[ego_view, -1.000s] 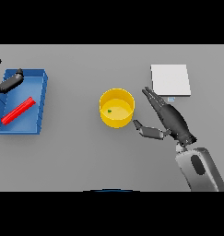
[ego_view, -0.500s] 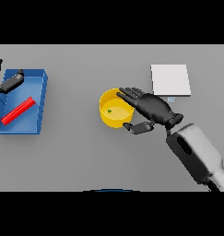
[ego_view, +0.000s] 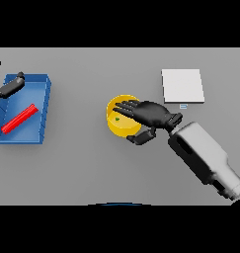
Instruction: Pick up the red beaker and tilt it to pour out 1 green nut into yellow bowl. Pick up the yellow bowl and place it on the metallic measuring scale.
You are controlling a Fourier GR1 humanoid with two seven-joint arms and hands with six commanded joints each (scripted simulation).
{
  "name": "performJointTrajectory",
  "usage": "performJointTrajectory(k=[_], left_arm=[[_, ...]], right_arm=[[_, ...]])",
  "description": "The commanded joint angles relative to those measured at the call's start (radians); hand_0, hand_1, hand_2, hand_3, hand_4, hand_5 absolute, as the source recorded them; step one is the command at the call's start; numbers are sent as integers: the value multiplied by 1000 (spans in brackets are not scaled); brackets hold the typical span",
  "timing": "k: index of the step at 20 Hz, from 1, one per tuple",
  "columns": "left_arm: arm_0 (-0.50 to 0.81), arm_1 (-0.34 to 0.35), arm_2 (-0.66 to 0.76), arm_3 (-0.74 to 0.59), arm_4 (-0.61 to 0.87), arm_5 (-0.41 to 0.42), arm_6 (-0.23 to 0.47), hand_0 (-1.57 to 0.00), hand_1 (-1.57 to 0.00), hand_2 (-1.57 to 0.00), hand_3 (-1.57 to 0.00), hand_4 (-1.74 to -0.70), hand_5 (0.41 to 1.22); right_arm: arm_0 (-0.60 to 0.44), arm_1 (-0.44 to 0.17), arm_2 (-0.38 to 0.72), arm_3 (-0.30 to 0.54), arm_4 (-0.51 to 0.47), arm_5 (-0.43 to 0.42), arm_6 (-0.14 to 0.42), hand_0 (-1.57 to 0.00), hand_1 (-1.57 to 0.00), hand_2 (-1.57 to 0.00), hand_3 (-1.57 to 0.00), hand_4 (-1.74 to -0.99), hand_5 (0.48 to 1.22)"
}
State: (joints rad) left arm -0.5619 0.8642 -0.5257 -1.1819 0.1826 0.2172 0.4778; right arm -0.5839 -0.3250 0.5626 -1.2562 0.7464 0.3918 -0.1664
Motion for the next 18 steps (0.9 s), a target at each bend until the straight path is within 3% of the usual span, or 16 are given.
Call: performJointTrajectory(k=[1,5,9,13,15,16,18], left_arm=[[0,-2,-4,-4,-2,0,1,1,1,1,1,-795,732],[-1,3,3,5,6,-10,-2,1,1,1,1,-798,735],[6,10,8,23,7,-18,-17,1,1,1,1,-798,736],[-18,-5,-2,29,-2,-21,-1,1,1,1,1,-793,729],[-12,6,1,21,0,-24,-17,1,1,1,1,-792,725],[-13,-3,2,30,0,-18,-14,1,1,1,1,-792,723],[-14,-2,7,35,0,-16,-24,1,1,1,1,-793,723]], right_arm=[[-4,5,9,5,2,7,-6,1,1,1,1,-1250,681],[-55,37,38,93,26,28,17,1,1,1,1,-1288,671],[-77,22,61,123,44,60,7,1,1,1,1,-1306,681],[-96,43,78,134,51,80,25,1,1,-4,-11,-1308,729],[-106,60,87,152,64,85,58,-16,-40,-68,-94,-1339,784],[-113,56,93,155,68,90,49,-93,-107,-133,-160,-1362,820],[-103,34,102,144,71,94,14,-508,-437,-388,-359,-1425,964]])
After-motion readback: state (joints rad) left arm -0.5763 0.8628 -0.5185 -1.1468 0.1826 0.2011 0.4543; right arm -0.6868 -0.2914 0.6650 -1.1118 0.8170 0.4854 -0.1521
